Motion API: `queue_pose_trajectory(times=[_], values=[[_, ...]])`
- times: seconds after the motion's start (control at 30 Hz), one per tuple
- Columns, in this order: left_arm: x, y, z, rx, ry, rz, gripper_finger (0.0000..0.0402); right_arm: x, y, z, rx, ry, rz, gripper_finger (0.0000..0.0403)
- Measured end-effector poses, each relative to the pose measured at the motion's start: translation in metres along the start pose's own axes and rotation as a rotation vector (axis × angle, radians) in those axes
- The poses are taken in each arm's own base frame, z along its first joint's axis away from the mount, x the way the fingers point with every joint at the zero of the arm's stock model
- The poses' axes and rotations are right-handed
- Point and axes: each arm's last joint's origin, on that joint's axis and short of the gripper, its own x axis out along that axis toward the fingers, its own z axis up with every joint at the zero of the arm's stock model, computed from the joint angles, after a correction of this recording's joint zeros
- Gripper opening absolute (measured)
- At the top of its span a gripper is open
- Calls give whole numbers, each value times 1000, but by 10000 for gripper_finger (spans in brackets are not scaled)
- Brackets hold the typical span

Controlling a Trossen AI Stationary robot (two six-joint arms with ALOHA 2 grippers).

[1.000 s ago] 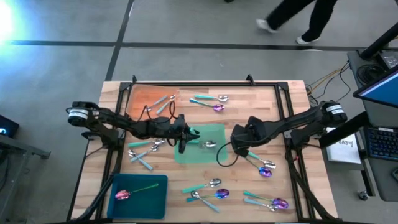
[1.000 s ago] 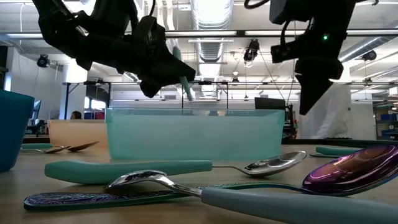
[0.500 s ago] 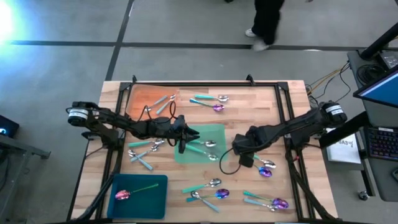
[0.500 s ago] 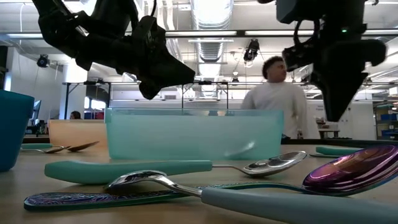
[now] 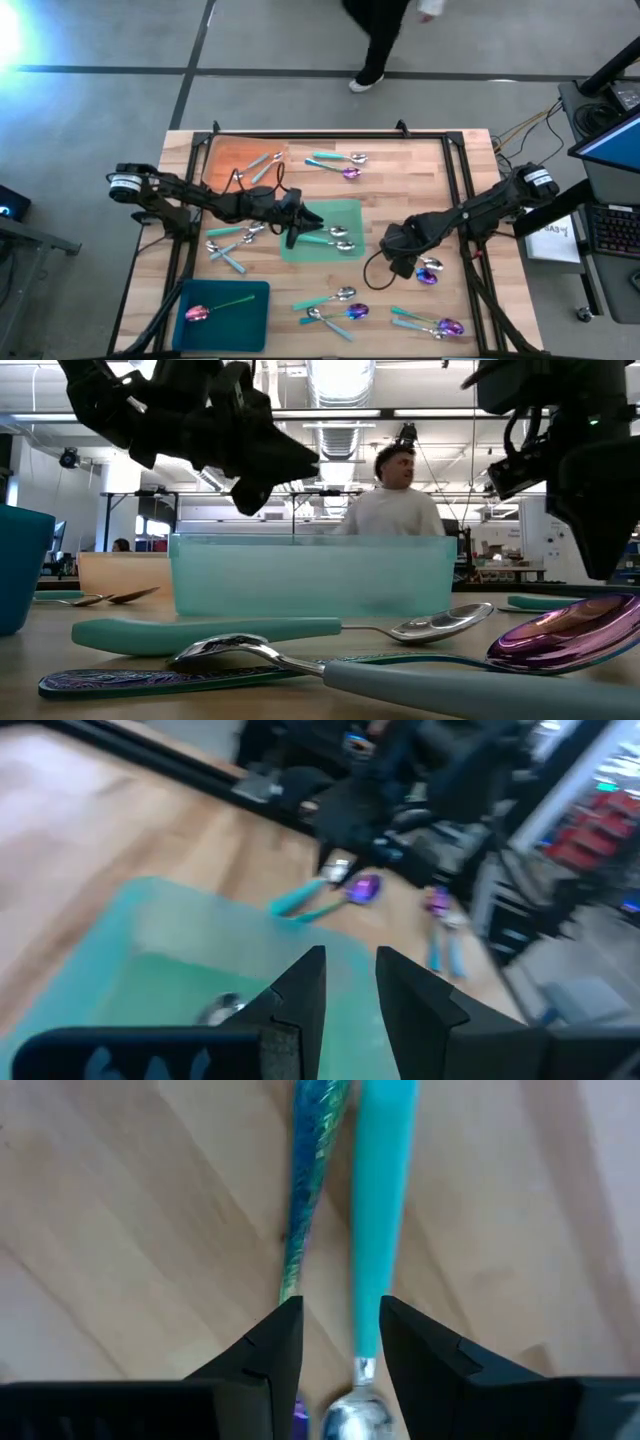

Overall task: Sort silverware by color (type)
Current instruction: Put the iridescent spoon into the blue bin

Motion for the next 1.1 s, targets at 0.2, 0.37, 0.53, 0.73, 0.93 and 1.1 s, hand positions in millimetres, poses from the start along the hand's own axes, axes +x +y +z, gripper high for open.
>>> queue_pose_trajectory(times=[0.2, 0.37, 0.53, 0.73, 0.93, 1.1], values=[[3, -7, 6, -2, 12, -88, 76, 8, 7, -11, 39, -7, 10, 123], [6, -15, 9, -1, 10, -114, 76, 15, 11, -18, 62, -45, 8, 121], [9, -26, 9, -17, 14, -150, 76, 22, 15, -24, 49, -82, 35, 121], [11, -42, 8, -11, 26, -199, 76, 27, 13, -26, 49, -124, 9, 121], [14, -61, 7, 0, 45, -253, 76, 36, 8, -30, 56, -124, 13, 120], [16, -69, 6, 1, 85, -254, 76, 41, 5, -32, 60, -119, 12, 93]])
